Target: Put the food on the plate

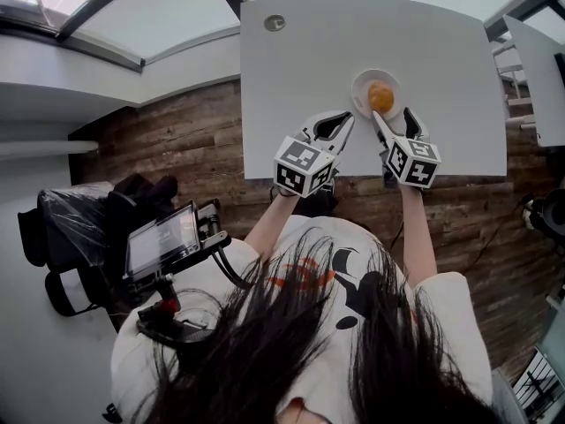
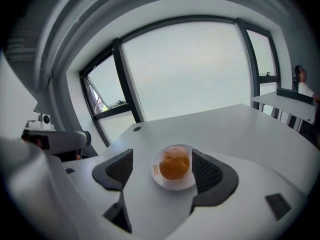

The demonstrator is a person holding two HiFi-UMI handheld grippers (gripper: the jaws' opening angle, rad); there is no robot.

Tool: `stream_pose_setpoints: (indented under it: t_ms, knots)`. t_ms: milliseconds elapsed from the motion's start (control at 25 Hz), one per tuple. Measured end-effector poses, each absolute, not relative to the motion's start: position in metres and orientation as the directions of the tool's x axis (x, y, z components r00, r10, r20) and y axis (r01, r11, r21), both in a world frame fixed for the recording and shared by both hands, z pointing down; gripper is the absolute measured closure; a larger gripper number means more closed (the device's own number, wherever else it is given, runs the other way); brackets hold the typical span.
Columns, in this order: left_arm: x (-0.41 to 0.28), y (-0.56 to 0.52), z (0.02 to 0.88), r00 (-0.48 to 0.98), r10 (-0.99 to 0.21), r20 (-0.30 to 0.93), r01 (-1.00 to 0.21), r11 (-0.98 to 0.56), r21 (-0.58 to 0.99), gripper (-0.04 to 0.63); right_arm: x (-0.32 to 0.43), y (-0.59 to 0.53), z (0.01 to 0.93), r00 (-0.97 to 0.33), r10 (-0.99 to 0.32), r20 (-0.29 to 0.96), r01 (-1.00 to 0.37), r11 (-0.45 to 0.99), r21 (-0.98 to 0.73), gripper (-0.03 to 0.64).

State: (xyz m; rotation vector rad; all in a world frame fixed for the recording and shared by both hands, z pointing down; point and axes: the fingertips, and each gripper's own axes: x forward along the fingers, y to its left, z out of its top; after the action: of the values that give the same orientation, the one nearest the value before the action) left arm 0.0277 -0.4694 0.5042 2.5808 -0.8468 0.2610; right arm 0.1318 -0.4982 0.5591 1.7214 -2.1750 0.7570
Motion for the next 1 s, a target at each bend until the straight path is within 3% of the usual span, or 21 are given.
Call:
stream_pose_setpoints:
  t_ms: [240, 280, 440, 520, 640, 1000]
  knots:
    - [0.052, -0.443, 0.494, 0.811, -0.509, 0.289, -0.582, -0.754, 0.306, 0.589, 0.131, -0.46, 0.514, -0.286, -0.869, 0.404, -0.94, 0.171, -0.296, 0.25]
    - [0.056, -0.436, 0.493, 0.813, -0.506, 0.287, -0.578, -0.758, 0.302, 0.589, 0.134, -0.452, 0.509, -0.277, -0.877, 0.392, -0.94, 0.162, -0.301, 0.339]
    - [0.07, -0.407, 0.485, 0.819, -0.5, 0.283, -0.57, -0.769, 0.289, 0.589, 0.141, -0.414, 0.493, -0.275, -0.89, 0.363, -0.93, 0.15, -0.336, 0.345]
    - [0.078, -0.39, 0.481, 0.82, -0.5, 0.28, -0.568, -0.774, 0.28, 0.589, 0.147, -0.394, 0.486, -0.267, -0.898, 0.348, -0.926, 0.139, -0.352, 0.413]
    - [0.091, -0.36, 0.476, 0.816, -0.51, 0.273, -0.573, -0.775, 0.267, 0.589, 0.156, -0.36, 0.476, -0.273, -0.906, 0.325, -0.91, 0.133, -0.394, 0.451]
    - [0.124, -0.26, 0.479, 0.803, -0.53, 0.273, -0.591, -0.768, 0.248, 0.589, 0.172, -0.262, 0.478, -0.339, -0.891, 0.302, -0.881, 0.188, -0.435, 0.453]
